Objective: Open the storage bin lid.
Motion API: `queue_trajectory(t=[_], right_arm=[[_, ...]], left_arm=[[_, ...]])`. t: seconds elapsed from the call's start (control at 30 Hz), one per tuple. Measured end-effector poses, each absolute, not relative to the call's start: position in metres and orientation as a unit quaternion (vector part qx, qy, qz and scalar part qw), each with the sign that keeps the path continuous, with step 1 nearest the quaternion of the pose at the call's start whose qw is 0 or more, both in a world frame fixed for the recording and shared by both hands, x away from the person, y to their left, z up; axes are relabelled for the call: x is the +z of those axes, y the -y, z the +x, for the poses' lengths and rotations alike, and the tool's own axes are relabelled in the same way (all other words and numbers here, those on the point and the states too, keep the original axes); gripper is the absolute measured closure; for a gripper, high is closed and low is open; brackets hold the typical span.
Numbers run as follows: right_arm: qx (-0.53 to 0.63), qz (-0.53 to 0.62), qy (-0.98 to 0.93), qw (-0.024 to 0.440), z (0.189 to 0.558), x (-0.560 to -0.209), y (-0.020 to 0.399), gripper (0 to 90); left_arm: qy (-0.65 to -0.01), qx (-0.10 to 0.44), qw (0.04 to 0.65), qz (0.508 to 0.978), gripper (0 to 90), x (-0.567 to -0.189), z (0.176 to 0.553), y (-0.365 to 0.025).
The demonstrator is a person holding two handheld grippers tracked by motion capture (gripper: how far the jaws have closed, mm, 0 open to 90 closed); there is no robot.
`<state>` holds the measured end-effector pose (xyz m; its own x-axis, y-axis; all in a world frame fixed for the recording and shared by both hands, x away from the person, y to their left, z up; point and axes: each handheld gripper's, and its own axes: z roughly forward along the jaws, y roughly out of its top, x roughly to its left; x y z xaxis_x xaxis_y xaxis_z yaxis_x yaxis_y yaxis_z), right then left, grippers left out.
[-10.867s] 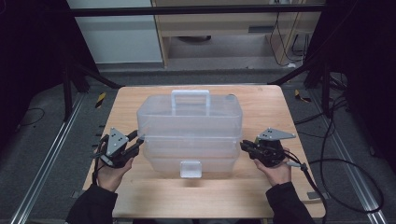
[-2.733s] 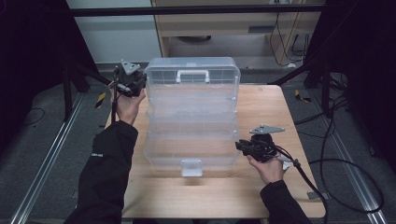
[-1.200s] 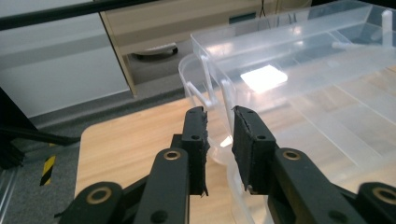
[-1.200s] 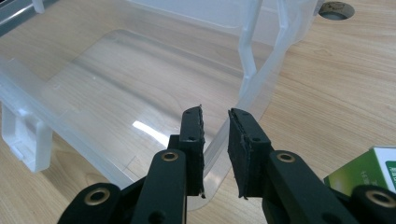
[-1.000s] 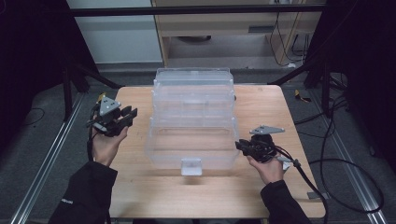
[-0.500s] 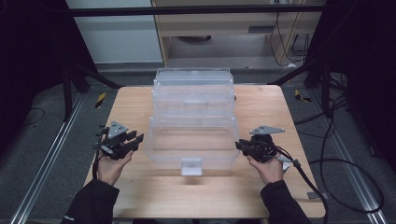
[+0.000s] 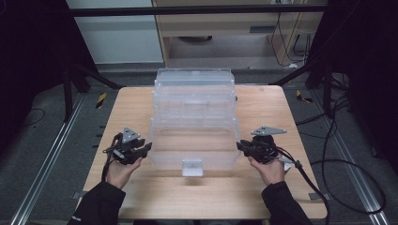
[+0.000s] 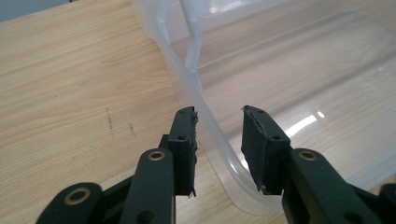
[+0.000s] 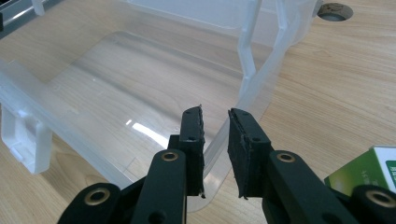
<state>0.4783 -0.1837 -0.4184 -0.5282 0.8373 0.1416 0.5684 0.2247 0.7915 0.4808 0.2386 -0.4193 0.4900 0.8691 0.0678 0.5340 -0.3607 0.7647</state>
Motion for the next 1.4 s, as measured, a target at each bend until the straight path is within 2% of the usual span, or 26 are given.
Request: queue_trajectory(t=[0.5,1.23,1.4], right_arm=[[0.421,0.457,-0.767,0.158,0.477,-0.418,0.185,75.8],[0.416,0.465,-0.765,0.160,0.468,-0.417,0.185,76.3],[0.417,0.462,-0.767,0.160,0.470,-0.417,0.186,74.4]], left_arm=[[-0.462,0.246,0.350,0.777,68.5,-0.418,0.466,-0.234],[-0.450,0.245,0.352,0.783,68.2,-0.417,0.461,-0.235],[-0.448,0.237,0.360,0.783,65.7,-0.415,0.461,-0.237]])
